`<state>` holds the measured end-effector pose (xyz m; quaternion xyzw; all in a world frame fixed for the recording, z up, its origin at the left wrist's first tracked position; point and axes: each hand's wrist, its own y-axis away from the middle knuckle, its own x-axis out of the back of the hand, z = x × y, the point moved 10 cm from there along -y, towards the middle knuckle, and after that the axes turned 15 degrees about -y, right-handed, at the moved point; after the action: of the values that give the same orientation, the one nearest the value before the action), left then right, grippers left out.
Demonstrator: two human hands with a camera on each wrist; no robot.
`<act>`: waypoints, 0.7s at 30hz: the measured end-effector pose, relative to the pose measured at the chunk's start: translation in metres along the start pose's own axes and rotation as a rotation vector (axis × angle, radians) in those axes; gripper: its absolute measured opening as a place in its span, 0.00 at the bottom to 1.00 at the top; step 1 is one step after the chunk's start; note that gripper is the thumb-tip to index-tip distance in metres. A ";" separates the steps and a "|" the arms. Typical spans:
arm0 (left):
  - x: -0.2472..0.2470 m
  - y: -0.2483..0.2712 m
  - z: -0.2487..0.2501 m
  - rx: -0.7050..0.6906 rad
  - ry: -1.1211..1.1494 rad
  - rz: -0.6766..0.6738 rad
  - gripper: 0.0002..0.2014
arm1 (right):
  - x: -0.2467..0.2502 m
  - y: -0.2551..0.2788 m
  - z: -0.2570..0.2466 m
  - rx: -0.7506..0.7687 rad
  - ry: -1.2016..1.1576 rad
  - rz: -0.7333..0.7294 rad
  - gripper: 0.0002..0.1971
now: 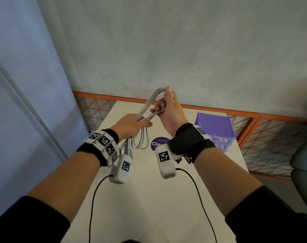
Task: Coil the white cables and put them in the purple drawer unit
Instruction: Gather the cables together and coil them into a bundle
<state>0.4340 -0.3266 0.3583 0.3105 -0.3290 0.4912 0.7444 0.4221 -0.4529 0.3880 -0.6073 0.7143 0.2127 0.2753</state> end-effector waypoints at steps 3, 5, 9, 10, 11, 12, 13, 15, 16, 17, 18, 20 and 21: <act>-0.001 0.001 0.002 -0.011 -0.051 -0.002 0.17 | 0.003 0.000 -0.001 -0.001 -0.048 0.017 0.15; -0.003 0.002 0.006 -0.034 -0.070 -0.014 0.16 | 0.007 -0.002 0.000 -0.004 -0.024 0.063 0.17; 0.002 0.001 0.008 -0.056 -0.036 0.004 0.16 | 0.017 -0.005 -0.004 0.016 0.204 0.108 0.21; 0.004 0.000 0.007 -0.064 -0.078 0.008 0.15 | 0.019 -0.006 -0.004 0.017 0.237 0.105 0.21; 0.005 -0.001 0.007 -0.078 -0.146 0.007 0.15 | 0.020 -0.006 -0.004 0.016 0.251 0.101 0.21; 0.005 0.000 0.007 -0.093 -0.193 -0.009 0.16 | 0.021 -0.006 -0.005 0.015 0.248 0.098 0.20; 0.006 0.002 0.007 -0.104 -0.191 -0.027 0.17 | 0.021 -0.006 -0.005 0.014 0.234 0.096 0.20; 0.005 0.006 0.008 -0.128 -0.064 -0.070 0.18 | 0.024 -0.007 -0.009 0.017 0.230 0.104 0.19; 0.005 0.008 0.010 -0.140 0.012 -0.076 0.17 | 0.027 -0.007 -0.011 0.026 0.260 0.114 0.19; 0.008 0.010 0.011 -0.151 0.085 -0.068 0.18 | 0.029 -0.007 -0.014 0.039 0.310 0.123 0.19; 0.010 0.011 0.013 -0.166 0.151 -0.060 0.18 | 0.033 -0.007 -0.017 0.050 0.374 0.131 0.19; 0.012 0.010 0.015 -0.194 0.249 -0.063 0.18 | 0.039 -0.010 -0.019 0.067 0.524 0.132 0.20; 0.011 0.009 0.015 -0.197 0.262 -0.071 0.18 | 0.042 -0.011 -0.019 0.087 0.609 0.135 0.20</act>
<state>0.4266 -0.3295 0.3770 0.1807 -0.2644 0.4664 0.8246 0.4263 -0.4980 0.3753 -0.5820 0.8110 0.0082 0.0597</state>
